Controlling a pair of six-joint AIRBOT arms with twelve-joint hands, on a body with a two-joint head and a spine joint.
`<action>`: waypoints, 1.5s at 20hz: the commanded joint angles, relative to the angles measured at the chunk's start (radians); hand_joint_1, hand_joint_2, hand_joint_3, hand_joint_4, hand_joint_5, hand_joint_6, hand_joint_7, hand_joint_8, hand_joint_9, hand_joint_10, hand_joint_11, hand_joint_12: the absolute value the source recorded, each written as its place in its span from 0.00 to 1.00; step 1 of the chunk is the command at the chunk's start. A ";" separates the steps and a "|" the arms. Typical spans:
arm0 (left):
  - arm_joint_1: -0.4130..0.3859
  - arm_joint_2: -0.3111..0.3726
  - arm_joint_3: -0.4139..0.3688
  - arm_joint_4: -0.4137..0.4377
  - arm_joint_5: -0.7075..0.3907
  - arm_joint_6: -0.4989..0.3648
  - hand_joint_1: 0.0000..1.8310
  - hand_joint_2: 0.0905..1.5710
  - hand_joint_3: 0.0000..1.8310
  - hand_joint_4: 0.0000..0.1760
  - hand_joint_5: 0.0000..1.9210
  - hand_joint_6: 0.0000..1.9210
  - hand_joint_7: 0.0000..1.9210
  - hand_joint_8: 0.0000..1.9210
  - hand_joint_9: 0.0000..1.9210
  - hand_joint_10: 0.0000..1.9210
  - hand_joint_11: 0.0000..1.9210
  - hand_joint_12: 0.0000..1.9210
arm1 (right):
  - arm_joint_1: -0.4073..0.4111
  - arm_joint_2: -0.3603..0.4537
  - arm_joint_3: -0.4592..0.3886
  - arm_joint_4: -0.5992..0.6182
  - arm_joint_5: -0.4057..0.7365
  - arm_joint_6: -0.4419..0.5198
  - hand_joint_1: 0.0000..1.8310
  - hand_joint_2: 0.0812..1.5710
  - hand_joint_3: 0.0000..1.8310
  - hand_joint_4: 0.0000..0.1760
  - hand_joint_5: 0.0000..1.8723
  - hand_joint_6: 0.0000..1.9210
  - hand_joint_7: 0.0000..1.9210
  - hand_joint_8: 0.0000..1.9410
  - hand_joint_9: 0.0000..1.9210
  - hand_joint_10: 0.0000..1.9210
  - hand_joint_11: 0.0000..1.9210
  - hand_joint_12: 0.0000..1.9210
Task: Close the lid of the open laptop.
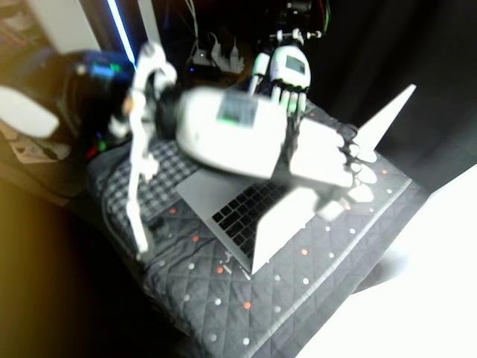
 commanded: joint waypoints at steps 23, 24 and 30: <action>0.076 0.141 -0.116 -0.114 -0.293 0.044 0.32 0.91 0.00 0.80 0.23 0.76 0.32 0.27 0.25 0.52 0.11 0.87 | -0.259 0.123 -0.134 -0.578 0.272 0.684 0.11 0.80 0.00 0.00 0.00 0.39 0.01 0.46 0.00 0.67 0.00 0.99; 0.084 0.160 -0.129 -0.119 -0.347 0.047 0.30 0.94 0.00 0.96 0.19 0.93 0.29 0.44 0.24 0.64 0.15 0.90 | -0.279 0.122 -0.134 -0.578 0.275 0.692 0.08 0.82 0.00 0.00 0.00 0.55 0.02 0.59 0.00 0.78 0.01 1.00; 0.137 0.259 -0.192 -0.152 -0.619 0.077 0.61 0.84 0.00 0.00 0.31 0.74 0.36 0.90 0.48 0.95 0.47 0.99 | -0.372 0.096 -0.122 -0.575 0.275 0.732 0.23 0.82 0.00 0.00 0.00 0.79 0.05 0.87 0.15 0.99 0.25 1.00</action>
